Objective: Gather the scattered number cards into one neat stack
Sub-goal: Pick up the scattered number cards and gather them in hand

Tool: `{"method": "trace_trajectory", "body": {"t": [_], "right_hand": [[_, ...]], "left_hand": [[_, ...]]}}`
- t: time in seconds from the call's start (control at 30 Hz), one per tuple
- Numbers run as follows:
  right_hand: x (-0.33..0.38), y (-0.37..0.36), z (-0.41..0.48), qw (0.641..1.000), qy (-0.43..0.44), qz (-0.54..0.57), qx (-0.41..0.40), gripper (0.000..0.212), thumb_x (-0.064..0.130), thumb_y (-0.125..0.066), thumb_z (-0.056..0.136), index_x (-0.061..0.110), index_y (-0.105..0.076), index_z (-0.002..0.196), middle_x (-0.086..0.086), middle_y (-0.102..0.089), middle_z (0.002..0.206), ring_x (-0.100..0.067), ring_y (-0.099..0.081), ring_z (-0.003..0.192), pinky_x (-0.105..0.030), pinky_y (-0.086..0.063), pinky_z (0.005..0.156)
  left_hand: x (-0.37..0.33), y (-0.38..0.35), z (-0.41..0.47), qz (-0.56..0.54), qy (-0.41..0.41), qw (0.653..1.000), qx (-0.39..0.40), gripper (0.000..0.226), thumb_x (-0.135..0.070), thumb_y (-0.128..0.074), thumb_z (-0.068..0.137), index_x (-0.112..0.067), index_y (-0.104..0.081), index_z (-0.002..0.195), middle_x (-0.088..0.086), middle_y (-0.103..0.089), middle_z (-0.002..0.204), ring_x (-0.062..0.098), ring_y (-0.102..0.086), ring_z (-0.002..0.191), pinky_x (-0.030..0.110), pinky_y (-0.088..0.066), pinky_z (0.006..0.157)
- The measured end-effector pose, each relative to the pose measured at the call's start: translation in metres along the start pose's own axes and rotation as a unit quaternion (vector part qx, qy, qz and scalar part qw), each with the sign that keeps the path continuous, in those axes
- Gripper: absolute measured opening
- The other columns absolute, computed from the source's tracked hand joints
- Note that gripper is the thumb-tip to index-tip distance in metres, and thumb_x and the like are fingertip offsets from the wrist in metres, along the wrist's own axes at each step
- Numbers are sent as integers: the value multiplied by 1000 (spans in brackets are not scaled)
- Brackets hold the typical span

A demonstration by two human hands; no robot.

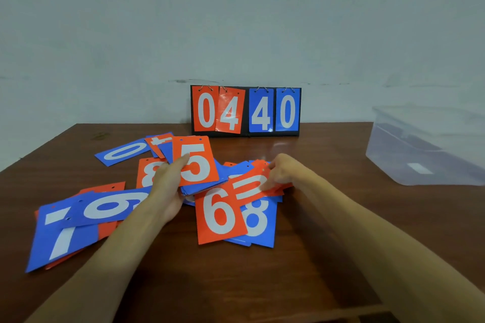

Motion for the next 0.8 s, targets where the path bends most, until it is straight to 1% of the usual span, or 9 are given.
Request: {"method": "trace_trajectory", "body": {"t": [0.07, 0.13, 0.27, 0.33, 0.43, 0.53, 0.63, 0.7, 0.8], "right_hand": [[-4, 6, -2, 998, 14, 51, -24, 63, 27, -80, 74, 9, -53, 128, -8, -57, 128, -26, -54, 117, -41, -43, 102], [-13, 19, -2, 985, 22, 143, -90, 38, 18, -69, 85, 8, -57, 120, -10, -60, 122, -22, -59, 103, -32, -50, 84], [-38, 54, -11, 890, 35, 381, -248, 24, 13, -55, 93, 10, -55, 118, -10, -63, 118, -21, -62, 100, -32, -53, 80], [-33, 57, -13, 847, 65, 472, -234, 20, 16, -56, 94, 11, -56, 114, -8, -65, 115, -20, -64, 99, -36, -55, 82], [-4, 48, -19, 813, 134, 552, -128, 14, 12, -57, 93, 13, -57, 108, -6, -66, 108, -22, -66, 97, -37, -57, 78], [32, 35, -30, 867, 226, 440, -55, 11, 13, -63, 90, 17, -59, 99, -3, -68, 99, -15, -68, 88, -26, -58, 70], [66, 18, -36, 909, 295, 293, -33, 20, 19, -69, 85, 15, -59, 102, -1, -68, 98, -14, -70, 86, -21, -58, 70], [84, 7, -36, 919, 315, 234, -37, 25, 24, -73, 82, 16, -59, 101, 1, -68, 100, -16, -70, 89, -24, -58, 74], [98, 0, -34, 917, 319, 229, -66, 25, 28, -75, 79, 16, -58, 93, 3, -67, 94, -12, -68, 83, -22, -57, 72]], "left_hand": [[0, -1, 0, 28, -15, 999, -1, 36, -25, -62, 92, -17, -54, 126, 9, -68, 113, 24, -68, 89, 43, -56, 69], [1, 0, -1, 29, -20, 999, -9, 36, -24, -60, 93, -17, -53, 128, 9, -67, 116, 23, -67, 86, 42, -56, 68], [-1, 4, 1, -3, -23, 999, -33, 35, -23, -58, 95, -15, -52, 128, 8, -66, 113, 19, -66, 81, 37, -53, 60], [-1, 5, 2, -11, -18, 999, -34, 35, -23, -57, 95, -16, -51, 129, 7, -66, 111, 18, -66, 79, 36, -51, 56], [1, 5, 2, -4, -3, 1000, -31, 36, -23, -58, 94, -16, -51, 129, 8, -66, 114, 21, -67, 85, 37, -53, 58], [2, 1, 0, 19, 12, 1000, -4, 36, -22, -59, 93, -15, -52, 127, 10, -67, 114, 26, -67, 93, 40, -56, 67], [2, -7, -4, 40, 22, 998, 43, 21, -22, -61, 91, -17, -59, 111, 9, -72, 98, 26, -69, 87, 43, -56, 77], [2, -13, -8, 55, 16, 995, 77, 12, -26, -64, 90, -21, -62, 101, 5, -74, 87, 25, -70, 83, 43, -57, 74], [1, -20, -11, 135, -29, 984, 109, 34, -23, -68, 87, -23, -55, 118, 6, -72, 102, 25, -70, 87, 40, -58, 70]]}}
Point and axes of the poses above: each hand's wrist, its own z-axis towards the middle knuckle, its own y-axis out of the back of the hand, x = y × z, the point moved 8 cm from there along z, towards the middle knuckle
